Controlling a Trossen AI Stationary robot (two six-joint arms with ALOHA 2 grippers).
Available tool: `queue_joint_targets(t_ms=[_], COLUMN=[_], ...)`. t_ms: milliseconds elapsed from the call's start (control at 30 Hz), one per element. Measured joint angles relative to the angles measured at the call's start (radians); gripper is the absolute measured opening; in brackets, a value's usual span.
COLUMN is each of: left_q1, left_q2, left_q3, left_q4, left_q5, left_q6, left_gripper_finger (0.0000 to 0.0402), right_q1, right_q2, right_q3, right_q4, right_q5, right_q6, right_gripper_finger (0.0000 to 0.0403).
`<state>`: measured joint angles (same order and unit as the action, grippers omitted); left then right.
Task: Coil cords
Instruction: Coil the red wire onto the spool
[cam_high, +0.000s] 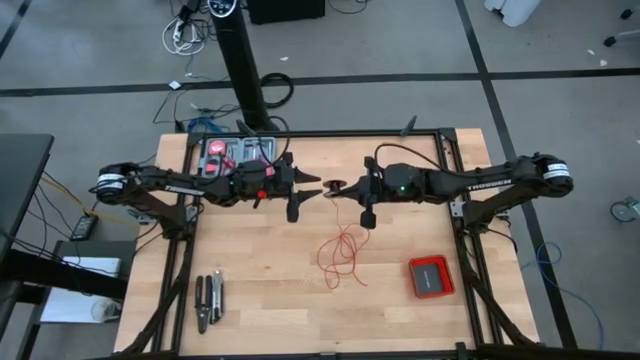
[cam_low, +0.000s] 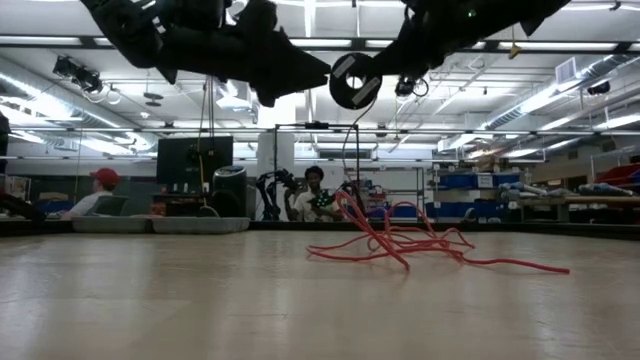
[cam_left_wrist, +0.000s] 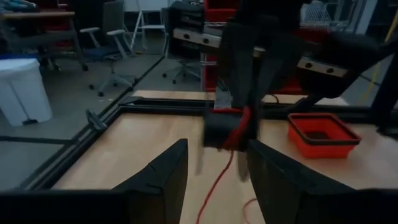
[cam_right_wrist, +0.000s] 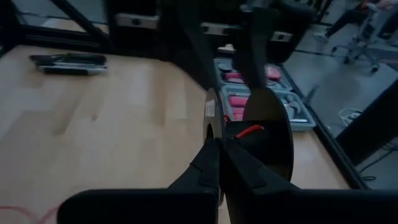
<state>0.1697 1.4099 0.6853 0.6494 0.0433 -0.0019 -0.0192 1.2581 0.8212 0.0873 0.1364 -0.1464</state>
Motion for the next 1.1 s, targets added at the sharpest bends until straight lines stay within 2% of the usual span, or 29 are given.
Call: queue_joint_targets(t_ms=[300,533,733,933,1100], left_q1=[-0.023,-0.023,-0.018,-0.021,-0.021], left_q2=[-0.046,-0.045,-0.001,0.071,0.109], left_q3=[0.001,0.001,0.000,0.001,0.001], left_q4=[-0.100,-0.092,-0.084,-0.006,0.050], left_q5=[-0.009,-0.053,-0.054,-0.053,-0.013], left_q6=[0.017,0.052,0.051,0.020,-0.033], left_gripper_finger=[0.0168,0.0168,0.0168,0.0168,0.0168], right_q1=[0.057,0.054,0.038,0.046,0.072], right_q2=[-0.076,-0.092,-0.064,-0.052,0.001], right_q3=[0.026,0.027,0.026,0.026,0.026], right_q4=[-0.051,-0.041,0.069,0.131,0.199], right_q5=[0.071,0.079,0.080,0.081,0.131], right_q6=[0.014,-0.013,-0.037,-0.043,-0.082], right_gripper_finger=[0.0002,0.0002,0.0002,0.0002,0.0002])
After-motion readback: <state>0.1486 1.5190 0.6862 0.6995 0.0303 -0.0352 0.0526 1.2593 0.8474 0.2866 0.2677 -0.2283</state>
